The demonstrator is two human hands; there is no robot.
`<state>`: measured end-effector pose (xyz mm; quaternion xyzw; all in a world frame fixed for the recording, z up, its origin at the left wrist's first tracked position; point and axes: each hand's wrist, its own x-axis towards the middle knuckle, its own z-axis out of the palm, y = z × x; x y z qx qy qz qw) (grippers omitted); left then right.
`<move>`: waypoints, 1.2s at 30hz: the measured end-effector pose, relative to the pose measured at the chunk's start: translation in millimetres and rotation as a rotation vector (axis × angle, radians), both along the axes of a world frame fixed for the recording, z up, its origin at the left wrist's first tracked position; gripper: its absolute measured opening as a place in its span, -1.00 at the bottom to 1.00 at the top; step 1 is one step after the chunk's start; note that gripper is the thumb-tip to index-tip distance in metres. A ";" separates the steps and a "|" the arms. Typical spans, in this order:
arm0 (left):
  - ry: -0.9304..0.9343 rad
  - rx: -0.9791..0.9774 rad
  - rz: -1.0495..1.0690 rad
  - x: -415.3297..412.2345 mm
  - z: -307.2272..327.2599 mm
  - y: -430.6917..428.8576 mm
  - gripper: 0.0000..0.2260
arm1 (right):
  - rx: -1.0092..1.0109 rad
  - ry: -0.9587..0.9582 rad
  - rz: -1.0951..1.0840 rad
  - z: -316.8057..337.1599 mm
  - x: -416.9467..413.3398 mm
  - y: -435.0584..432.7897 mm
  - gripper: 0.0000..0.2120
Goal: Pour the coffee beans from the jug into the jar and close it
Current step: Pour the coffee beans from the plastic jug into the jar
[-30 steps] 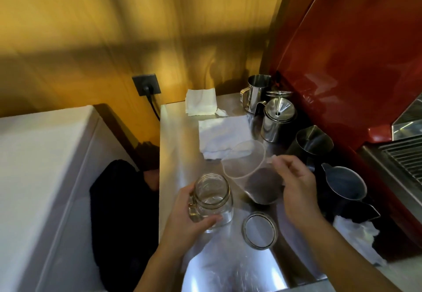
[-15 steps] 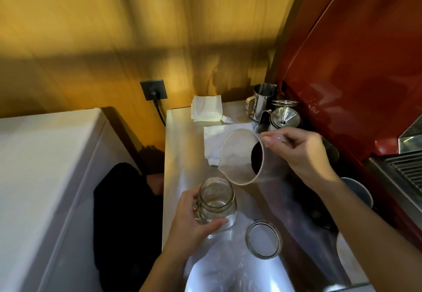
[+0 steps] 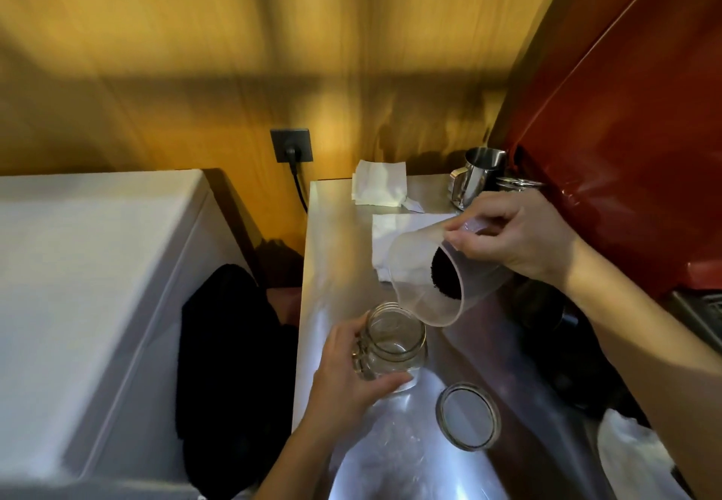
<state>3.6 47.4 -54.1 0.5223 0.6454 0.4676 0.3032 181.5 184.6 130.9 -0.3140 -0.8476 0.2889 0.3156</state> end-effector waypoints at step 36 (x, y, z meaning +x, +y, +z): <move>-0.038 0.022 0.023 3.3 -6.4 2.2 -0.36 | 0.328 -0.332 0.213 16.2 -40.2 -18.4 -0.81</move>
